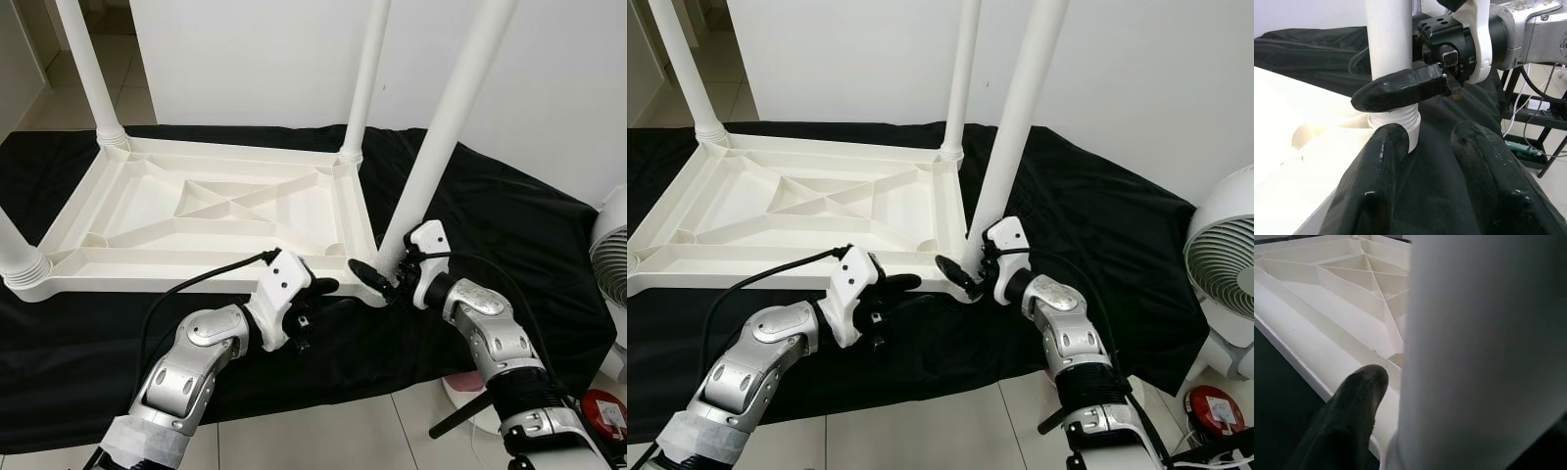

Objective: Building children table

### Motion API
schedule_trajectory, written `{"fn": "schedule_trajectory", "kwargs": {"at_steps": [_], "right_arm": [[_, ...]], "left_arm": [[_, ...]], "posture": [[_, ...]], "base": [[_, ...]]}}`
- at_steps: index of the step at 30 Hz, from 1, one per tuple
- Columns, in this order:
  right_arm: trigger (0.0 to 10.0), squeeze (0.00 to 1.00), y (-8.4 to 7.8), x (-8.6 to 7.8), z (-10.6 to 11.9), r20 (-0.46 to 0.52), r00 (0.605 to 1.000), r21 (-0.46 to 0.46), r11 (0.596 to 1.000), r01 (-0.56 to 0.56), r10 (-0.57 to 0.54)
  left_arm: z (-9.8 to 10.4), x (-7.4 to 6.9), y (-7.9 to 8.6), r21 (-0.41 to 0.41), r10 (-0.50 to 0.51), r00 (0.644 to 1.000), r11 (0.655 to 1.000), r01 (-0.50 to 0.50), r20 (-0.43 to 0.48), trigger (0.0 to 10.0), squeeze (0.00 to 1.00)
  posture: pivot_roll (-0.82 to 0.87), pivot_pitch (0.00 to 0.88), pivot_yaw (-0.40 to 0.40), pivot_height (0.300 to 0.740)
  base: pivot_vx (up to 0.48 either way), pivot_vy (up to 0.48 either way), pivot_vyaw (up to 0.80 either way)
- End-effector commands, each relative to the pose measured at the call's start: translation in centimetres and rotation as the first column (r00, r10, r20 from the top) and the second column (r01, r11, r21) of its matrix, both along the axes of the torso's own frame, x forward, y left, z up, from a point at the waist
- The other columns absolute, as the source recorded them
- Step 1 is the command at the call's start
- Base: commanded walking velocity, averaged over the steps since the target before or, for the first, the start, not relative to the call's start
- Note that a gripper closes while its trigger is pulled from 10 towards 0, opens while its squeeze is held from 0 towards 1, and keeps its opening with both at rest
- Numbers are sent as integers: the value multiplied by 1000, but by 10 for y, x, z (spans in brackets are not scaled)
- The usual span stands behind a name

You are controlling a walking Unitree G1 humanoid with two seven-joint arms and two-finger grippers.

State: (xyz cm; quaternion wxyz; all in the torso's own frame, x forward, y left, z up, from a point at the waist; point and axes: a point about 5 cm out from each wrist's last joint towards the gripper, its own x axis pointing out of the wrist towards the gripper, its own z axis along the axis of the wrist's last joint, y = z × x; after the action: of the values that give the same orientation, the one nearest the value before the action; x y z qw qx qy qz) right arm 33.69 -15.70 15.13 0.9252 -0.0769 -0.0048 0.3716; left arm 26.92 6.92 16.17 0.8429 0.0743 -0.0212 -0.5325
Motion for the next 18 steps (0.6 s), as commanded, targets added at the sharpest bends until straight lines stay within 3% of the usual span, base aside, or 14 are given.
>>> {"fn": "schedule_trajectory", "kwargs": {"at_steps": [1,10,11,18], "right_arm": [[0,0,4,-2,-8,-33,999,-12,999,-33,32],[0,0,0,0,-14,-52,998,1,999,-36,36],[10000,0,0,0,-16,-57,998,2,1000,-29,29],[10000,0,1,2,-14,-56,994,42,994,101,-99]], "left_arm": [[2,0,-1,-10,18,1000,1000,-18,16,10000,0],[3,0,-1,-10,18,1000,1000,-18,16,10000,0],[3,0,-1,-10,17,1000,1000,-17,16,10000,0],[1,-1,-2,-7,14,1000,1000,-14,12,10000,0]], "posture": [[56,15,-88,740],[47,27,-81,740],[46,28,-80,740],[41,37,-84,740]], "base": [[0,0,0],[0,0,0],[0,0,0],[0,0,0]]}}
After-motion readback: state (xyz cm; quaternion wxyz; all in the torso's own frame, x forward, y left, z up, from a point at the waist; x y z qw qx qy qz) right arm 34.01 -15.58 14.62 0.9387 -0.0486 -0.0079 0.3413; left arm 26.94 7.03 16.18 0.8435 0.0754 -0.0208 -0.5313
